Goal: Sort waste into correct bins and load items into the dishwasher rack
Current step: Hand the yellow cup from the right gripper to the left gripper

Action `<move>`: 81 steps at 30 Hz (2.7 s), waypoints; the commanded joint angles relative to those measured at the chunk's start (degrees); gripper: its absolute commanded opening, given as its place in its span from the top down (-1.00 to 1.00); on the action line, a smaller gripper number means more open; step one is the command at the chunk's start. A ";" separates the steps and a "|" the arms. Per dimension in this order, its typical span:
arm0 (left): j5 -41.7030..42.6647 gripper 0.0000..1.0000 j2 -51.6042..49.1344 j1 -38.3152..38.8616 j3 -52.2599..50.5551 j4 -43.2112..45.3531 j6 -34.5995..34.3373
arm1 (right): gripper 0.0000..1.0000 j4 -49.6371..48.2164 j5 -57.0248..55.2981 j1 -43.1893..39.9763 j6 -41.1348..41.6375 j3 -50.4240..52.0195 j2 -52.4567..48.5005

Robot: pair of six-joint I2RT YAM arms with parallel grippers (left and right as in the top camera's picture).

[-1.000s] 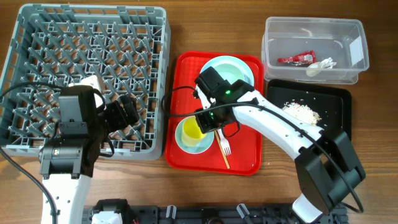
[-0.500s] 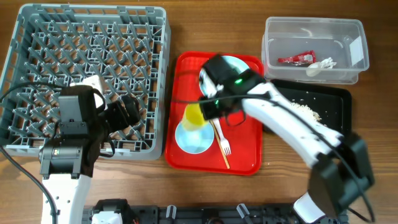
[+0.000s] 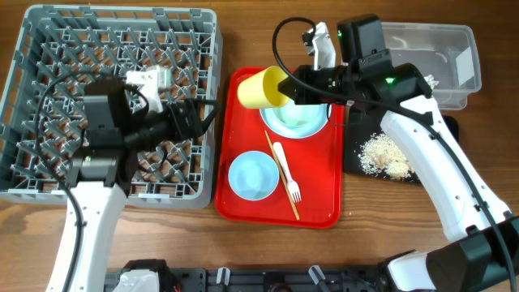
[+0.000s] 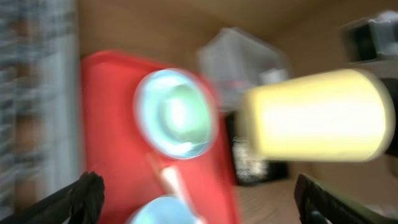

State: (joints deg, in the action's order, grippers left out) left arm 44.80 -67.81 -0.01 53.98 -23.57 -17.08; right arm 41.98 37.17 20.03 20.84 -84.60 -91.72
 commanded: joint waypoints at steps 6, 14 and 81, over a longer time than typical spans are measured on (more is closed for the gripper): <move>28.50 -0.95 -4.76 -0.15 1.01 14.56 -3.37 | 0.91 -6.58 22.93 -0.02 5.31 -0.42 -0.81; 40.89 -0.87 -4.74 -0.11 1.01 25.57 -3.37 | 0.91 -8.74 28.09 0.00 7.87 -0.42 -0.81; 35.12 0.03 -4.63 -3.54 1.01 31.34 -8.66 | 0.28 -7.89 24.96 -2.58 10.23 -0.42 -0.81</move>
State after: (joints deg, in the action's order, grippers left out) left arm 82.94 -72.86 0.16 54.15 10.52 -26.89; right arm 33.78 65.39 19.27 31.24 -84.60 -91.77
